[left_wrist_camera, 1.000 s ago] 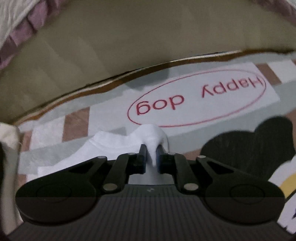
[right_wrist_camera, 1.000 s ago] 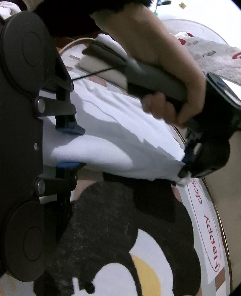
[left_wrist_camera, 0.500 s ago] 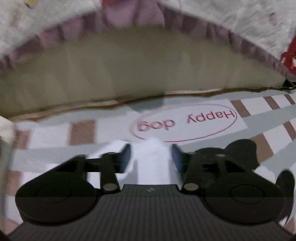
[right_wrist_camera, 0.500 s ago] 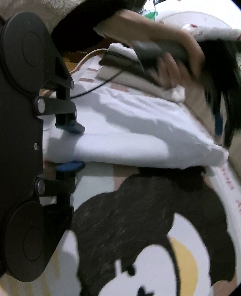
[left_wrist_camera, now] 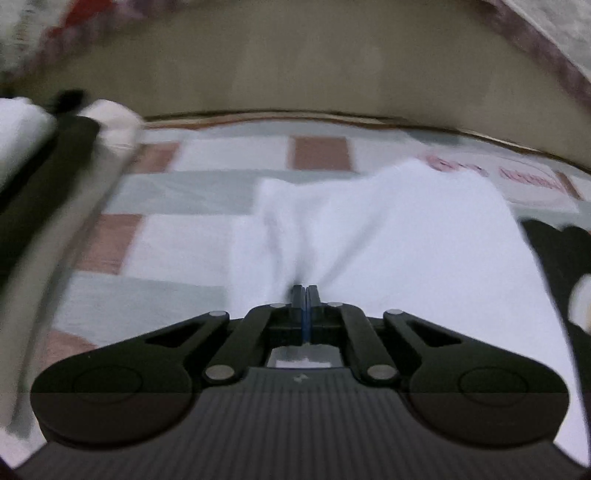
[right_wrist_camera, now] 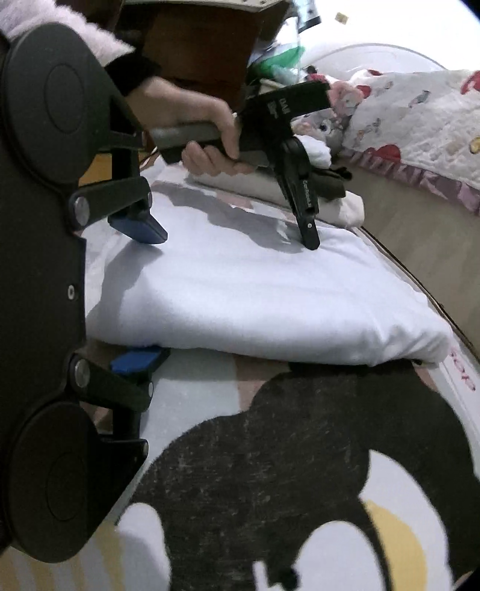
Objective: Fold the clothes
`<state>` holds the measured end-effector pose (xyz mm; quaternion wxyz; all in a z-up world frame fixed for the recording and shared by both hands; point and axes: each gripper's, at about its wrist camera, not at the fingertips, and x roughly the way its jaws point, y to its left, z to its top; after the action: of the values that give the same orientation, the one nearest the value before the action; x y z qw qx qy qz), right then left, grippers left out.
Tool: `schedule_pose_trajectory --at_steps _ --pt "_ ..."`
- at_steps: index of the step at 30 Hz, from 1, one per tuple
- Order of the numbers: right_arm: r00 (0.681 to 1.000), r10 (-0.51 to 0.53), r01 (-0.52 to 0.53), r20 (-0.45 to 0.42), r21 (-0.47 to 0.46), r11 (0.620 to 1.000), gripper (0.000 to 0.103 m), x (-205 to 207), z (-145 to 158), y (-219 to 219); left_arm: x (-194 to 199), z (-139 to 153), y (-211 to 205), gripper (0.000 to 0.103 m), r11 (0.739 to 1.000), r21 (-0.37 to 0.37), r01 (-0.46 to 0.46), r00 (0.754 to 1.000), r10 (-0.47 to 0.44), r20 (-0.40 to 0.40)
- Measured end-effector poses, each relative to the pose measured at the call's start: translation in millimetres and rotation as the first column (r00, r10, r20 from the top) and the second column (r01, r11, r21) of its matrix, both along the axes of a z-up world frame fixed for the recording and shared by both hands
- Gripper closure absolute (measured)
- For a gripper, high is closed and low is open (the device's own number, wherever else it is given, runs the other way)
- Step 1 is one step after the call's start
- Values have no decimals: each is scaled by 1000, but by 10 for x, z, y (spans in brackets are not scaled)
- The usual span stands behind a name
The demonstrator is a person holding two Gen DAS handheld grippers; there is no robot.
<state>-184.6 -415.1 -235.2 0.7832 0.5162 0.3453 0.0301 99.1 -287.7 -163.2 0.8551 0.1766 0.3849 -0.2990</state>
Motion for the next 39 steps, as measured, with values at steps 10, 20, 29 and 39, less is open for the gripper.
schedule_pose_trajectory --at_steps 10,20,29,39 --pt "1000 -10 9 16 31 999 42 -16 -78 0 -475 287 1022 74 992 -89 -86 996 85 -16" --pt "996 -10 5 84 64 998 65 8 61 -60 -1369 564 977 44 967 -152 206 974 -188 123" --pt "981 -79 47 176 179 983 66 -56 222 -202 -1867 500 715 43 868 -141 476 876 -454 161" --pt "972 -146 104 185 221 970 66 -58 248 -268 -2050 326 583 18 846 60 529 835 -532 137"
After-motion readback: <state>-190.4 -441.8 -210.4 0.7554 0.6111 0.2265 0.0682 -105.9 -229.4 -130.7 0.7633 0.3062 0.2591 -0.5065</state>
